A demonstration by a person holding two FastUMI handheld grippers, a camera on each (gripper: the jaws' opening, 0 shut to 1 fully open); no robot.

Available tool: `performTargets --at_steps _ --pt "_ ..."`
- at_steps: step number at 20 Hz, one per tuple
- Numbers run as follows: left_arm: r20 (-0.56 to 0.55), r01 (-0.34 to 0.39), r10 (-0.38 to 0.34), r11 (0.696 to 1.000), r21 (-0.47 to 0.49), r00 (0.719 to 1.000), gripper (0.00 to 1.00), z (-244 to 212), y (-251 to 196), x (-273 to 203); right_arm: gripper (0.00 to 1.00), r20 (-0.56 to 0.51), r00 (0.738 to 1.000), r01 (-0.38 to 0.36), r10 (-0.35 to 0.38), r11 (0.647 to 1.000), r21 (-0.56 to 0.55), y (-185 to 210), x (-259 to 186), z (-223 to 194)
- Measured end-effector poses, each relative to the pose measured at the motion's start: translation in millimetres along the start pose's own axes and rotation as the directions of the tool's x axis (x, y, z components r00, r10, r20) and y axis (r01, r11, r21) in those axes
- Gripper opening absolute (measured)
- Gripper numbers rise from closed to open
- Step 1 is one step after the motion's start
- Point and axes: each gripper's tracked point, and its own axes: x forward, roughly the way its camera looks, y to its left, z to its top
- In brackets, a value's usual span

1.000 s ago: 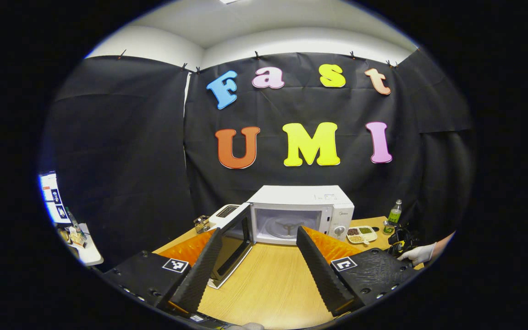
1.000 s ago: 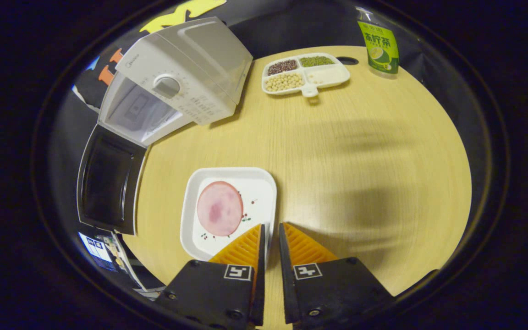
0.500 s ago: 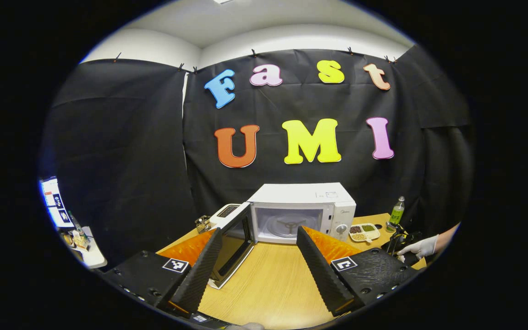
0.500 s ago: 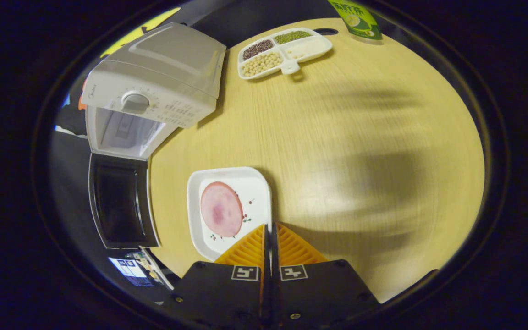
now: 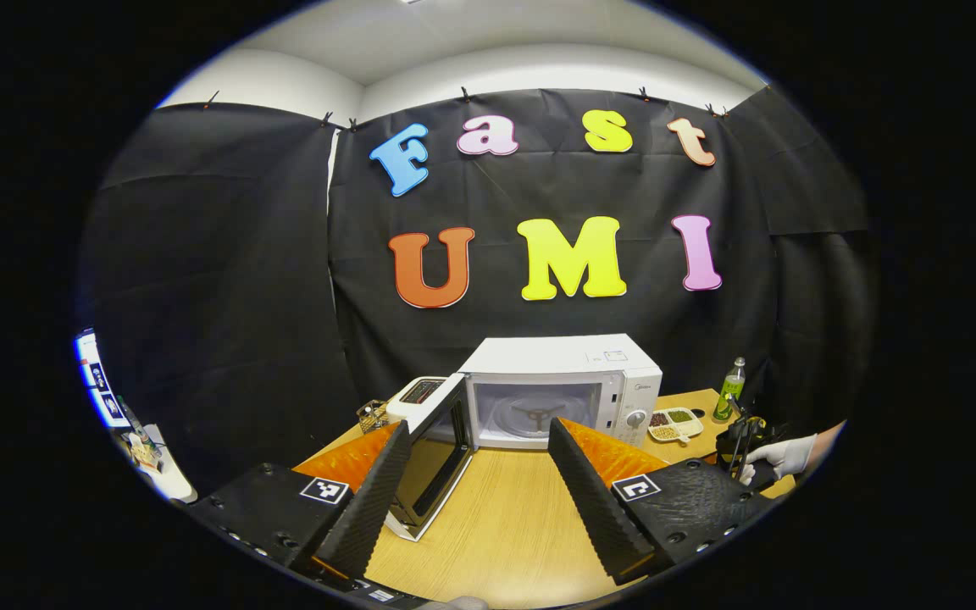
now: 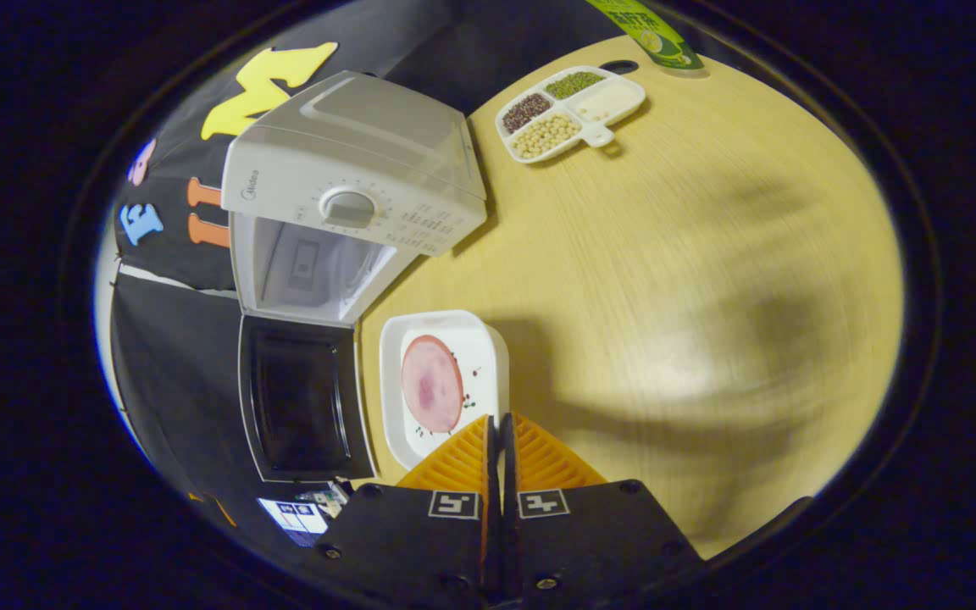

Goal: Open the microwave oven with the left hand, put the food in, and close the microwave oven.

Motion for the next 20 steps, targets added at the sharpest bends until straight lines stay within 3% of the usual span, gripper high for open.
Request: performTargets --at_steps 4,5,6,10,11,14,18,20 --pt "-0.015 0.032 -0.032 0.999 0.023 0.999 0.96 4 20 -1 0.04 0.156 0.986 -0.061 0.054 0.997 0.047 56 26 6" --pt "-0.019 0.041 -0.04 0.999 0.03 0.999 0.97 4 28 1 0.0 0.195 0.979 -0.081 0.066 0.994 0.073 72 34 5" --pt "-0.025 0.054 -0.053 0.998 0.038 0.998 0.96 3 33 2 0.04 0.226 0.972 -0.092 0.068 0.991 0.098 84 41 4" --pt "-0.034 0.098 -0.096 0.992 0.075 0.995 0.97 -4 51 7 0.0 0.363 0.93 -0.122 0.052 0.978 0.171 136 75 3" --pt "-0.039 0.104 -0.102 0.991 0.078 0.994 0.97 -8 56 11 0.04 0.39 0.92 -0.126 0.042 0.973 0.192 145 84 4" --pt "-0.066 0.128 -0.124 0.99 0.055 0.99 0.97 -24 64 19 0.04 0.474 0.88 -0.149 0.004 0.952 0.268 167 107 8" --pt "-0.078 0.141 -0.137 0.989 0.053 0.988 0.97 -40 76 32 0.04 0.599 0.799 -0.182 -0.044 0.933 0.311 187 138 31" --pt "-0.091 0.138 -0.133 0.989 0.054 0.987 0.97 -48 84 41 0.04 0.625 0.78 -0.209 -0.041 0.924 0.322 195 161 44"
